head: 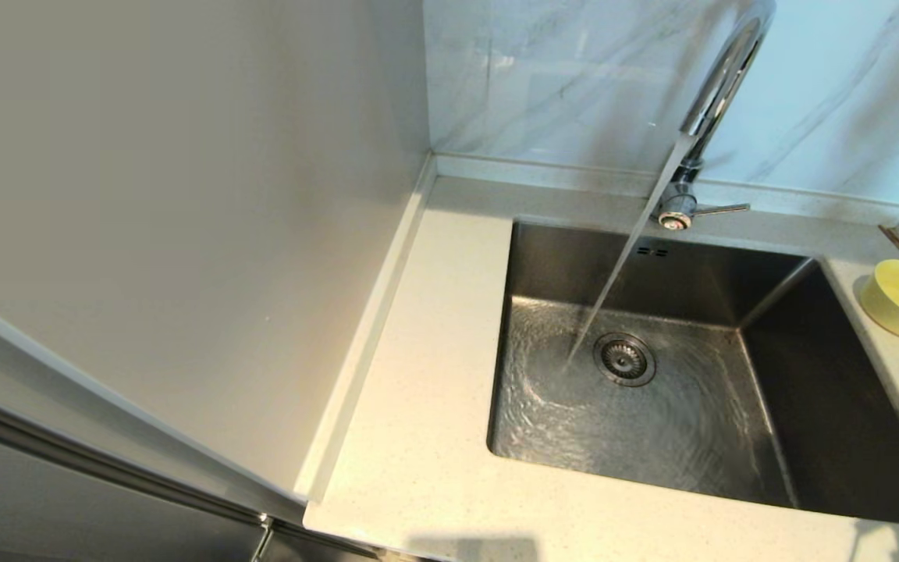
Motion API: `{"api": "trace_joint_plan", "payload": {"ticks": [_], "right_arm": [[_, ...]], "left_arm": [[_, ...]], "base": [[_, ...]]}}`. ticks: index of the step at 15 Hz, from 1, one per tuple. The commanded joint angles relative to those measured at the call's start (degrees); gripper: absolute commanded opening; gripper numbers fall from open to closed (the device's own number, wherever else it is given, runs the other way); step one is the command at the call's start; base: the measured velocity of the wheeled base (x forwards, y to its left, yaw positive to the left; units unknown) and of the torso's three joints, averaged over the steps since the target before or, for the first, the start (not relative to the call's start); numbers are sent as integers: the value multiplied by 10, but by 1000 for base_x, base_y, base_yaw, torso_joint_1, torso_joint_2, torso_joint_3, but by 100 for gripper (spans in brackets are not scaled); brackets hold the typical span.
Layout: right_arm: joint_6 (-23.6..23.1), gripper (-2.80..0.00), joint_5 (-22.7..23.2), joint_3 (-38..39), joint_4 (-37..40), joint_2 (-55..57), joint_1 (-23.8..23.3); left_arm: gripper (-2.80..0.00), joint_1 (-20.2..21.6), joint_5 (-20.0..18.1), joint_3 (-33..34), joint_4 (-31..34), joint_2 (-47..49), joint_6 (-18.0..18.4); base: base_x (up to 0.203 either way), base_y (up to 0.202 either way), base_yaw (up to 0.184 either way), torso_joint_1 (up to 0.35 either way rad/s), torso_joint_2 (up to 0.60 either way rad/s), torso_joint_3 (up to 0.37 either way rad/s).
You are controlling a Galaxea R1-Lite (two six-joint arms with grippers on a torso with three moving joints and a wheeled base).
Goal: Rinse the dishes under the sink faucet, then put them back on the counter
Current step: Turn off the faucet
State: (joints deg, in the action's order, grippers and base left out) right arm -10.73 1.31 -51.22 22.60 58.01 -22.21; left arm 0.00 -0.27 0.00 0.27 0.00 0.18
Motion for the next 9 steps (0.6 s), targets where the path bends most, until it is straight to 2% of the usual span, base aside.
{"api": "trace_joint_plan", "payload": {"ticks": [1,3,6,7,9], "right_arm": [[-4,-280,20,-38,49,12,14],[-7,-280,56,-136,185,27,32],[-2,-280,68,-283,396,70,86],[10,-280,69,-323,431,93,102],[77,-280,88,-362,451,151,151]], "left_arm": [[-280,0,0,0,0,0,0],[-280,0,0,0,0,0,0],[-280,0,0,0,0,0,0],[-280,0,0,0,0,0,0],[-280,0,0,0,0,0,0]], "base": [[0,0,0,0,0,0],[0,0,0,0,0,0],[0,0,0,0,0,0],[0,0,0,0,0,0],[0,0,0,0,0,0]]}}
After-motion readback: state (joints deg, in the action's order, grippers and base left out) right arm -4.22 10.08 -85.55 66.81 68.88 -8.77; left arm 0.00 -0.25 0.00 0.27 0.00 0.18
